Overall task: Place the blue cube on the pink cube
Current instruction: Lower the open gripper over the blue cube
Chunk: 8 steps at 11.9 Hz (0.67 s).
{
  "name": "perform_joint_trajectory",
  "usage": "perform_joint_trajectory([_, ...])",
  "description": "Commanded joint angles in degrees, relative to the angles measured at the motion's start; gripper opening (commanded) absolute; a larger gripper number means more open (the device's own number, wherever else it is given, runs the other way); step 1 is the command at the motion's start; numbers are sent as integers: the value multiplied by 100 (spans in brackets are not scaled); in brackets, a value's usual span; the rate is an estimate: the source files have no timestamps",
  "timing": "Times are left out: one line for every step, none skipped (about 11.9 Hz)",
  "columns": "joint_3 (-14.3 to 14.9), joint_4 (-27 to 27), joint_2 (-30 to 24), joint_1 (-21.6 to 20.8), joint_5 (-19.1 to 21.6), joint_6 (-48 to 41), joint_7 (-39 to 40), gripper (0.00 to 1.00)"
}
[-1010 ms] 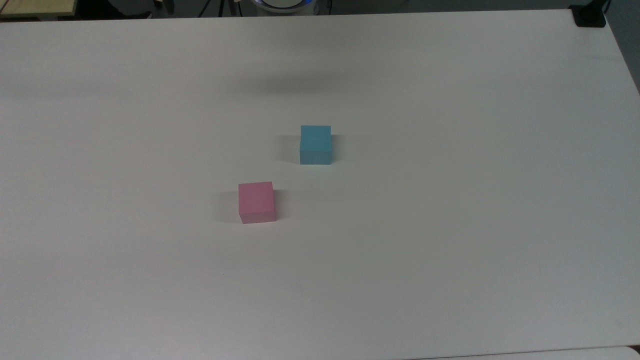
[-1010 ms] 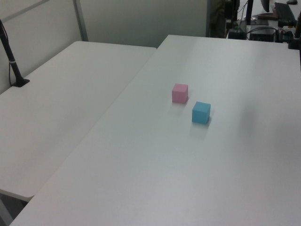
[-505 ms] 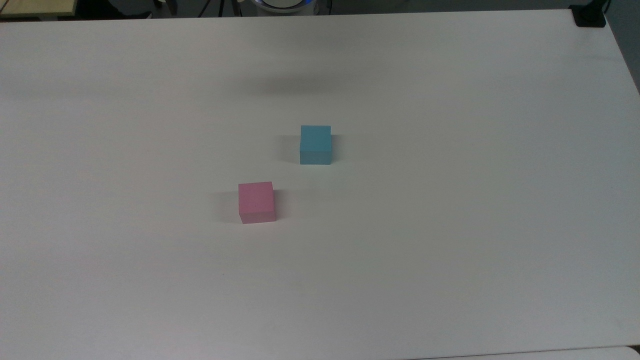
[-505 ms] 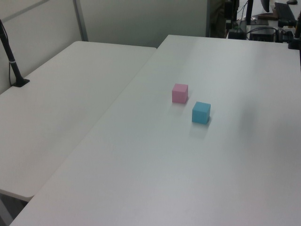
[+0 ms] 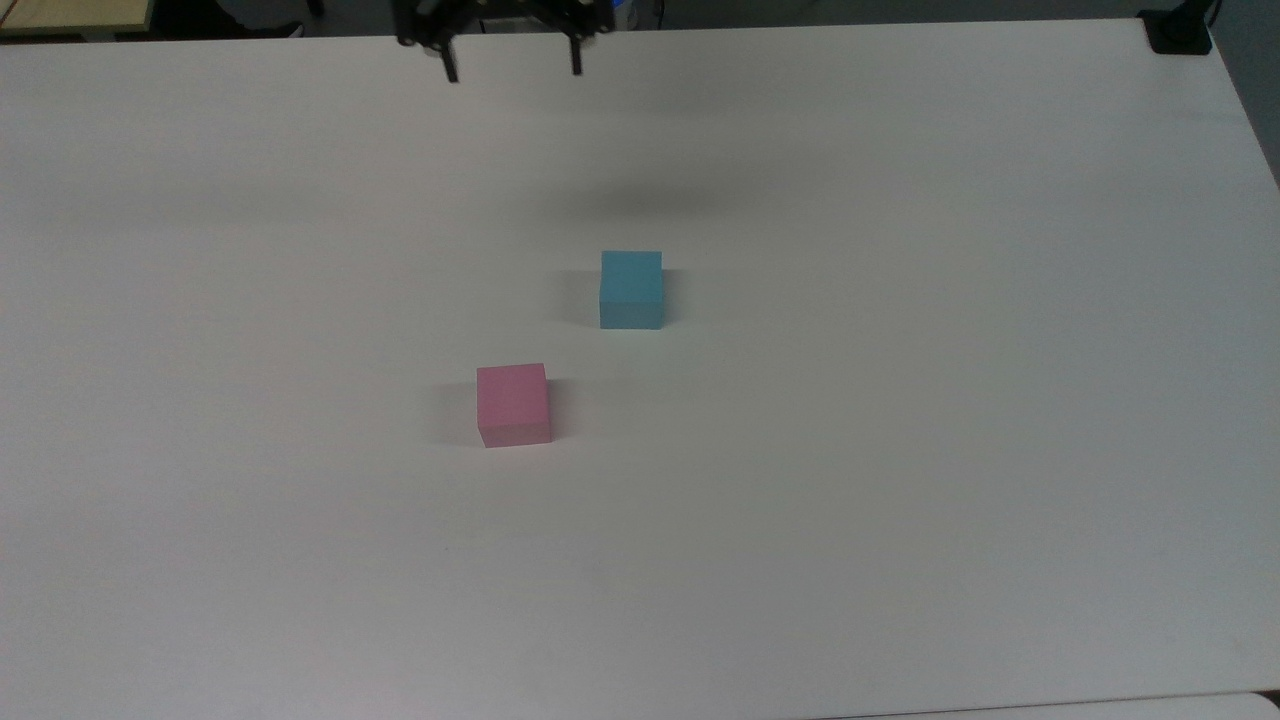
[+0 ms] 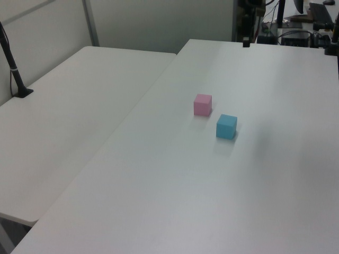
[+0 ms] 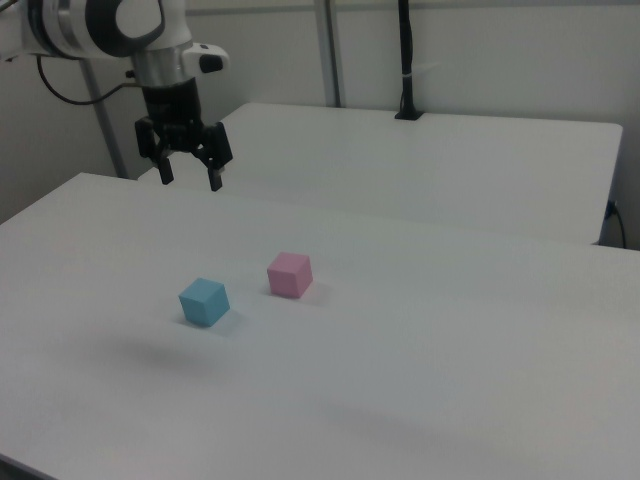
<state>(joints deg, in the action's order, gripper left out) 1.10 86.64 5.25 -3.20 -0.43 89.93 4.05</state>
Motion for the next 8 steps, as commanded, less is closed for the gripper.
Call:
perform_joint_trajectory([-705, 334, 204, 13, 79, 568, -1018, 100])
perform_joint_trajectory([-952, 457, 327, 100, 79, 683, -1081, 100])
perform_joint_trajectory([-1285, 581, 432, 301, 70, 841, -1117, 100])
perform_joint_trajectory([-1497, 791, 486, 468, 70, 1051, -1117, 100])
perform_joint_trajectory([-1534, 1115, 547, 461, 61, 1436, -1134, 100])
perform_joint_trajectory([-1569, 1431, 669, 435, -52, 1927, -1300, 100])
perform_joint_trajectory([-1569, 1626, 871, 409, -288, 2237, -1432, 100])
perform_joint_trajectory([-1569, 1689, 1073, 400, -552, 2405, -1607, 100])
